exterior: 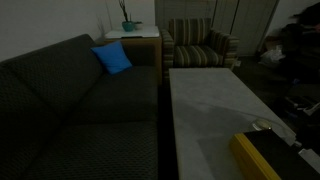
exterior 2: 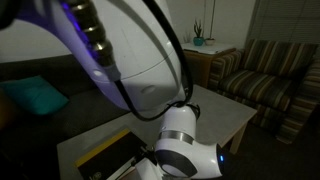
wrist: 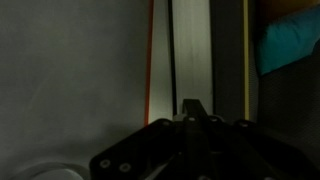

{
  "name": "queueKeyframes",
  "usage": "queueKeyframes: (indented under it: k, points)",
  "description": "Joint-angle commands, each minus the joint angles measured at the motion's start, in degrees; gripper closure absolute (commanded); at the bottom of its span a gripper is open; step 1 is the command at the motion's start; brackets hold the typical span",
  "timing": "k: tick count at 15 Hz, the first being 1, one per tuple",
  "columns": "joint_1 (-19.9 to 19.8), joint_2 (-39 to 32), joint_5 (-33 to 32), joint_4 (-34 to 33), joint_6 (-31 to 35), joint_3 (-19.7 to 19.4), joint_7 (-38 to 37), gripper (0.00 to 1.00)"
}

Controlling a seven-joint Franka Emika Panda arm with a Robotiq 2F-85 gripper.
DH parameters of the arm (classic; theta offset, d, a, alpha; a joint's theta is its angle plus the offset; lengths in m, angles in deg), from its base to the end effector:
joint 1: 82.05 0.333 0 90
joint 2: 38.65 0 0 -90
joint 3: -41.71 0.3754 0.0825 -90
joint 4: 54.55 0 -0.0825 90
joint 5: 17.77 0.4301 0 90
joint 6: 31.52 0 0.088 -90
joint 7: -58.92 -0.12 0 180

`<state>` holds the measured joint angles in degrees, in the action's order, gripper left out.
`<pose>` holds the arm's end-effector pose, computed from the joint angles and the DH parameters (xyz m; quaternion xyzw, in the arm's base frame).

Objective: Place the lid of the silver container on the table, open the black book, then close the container

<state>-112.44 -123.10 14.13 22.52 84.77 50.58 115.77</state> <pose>0.5685 -0.1802 -0.2253 -0.8886 -0.0329 0.1099 0.4441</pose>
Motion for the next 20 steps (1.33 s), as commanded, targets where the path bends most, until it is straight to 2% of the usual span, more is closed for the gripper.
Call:
queueKeyframes:
  k: [1, 20]
  points:
    - [-1.4, 0.0, 0.3, 0.0, -2.4, 0.7, 2.2, 1.0]
    - [-1.7, 0.1, 0.1, -2.1, -11.1, 0.0, 7.8, 1.0]
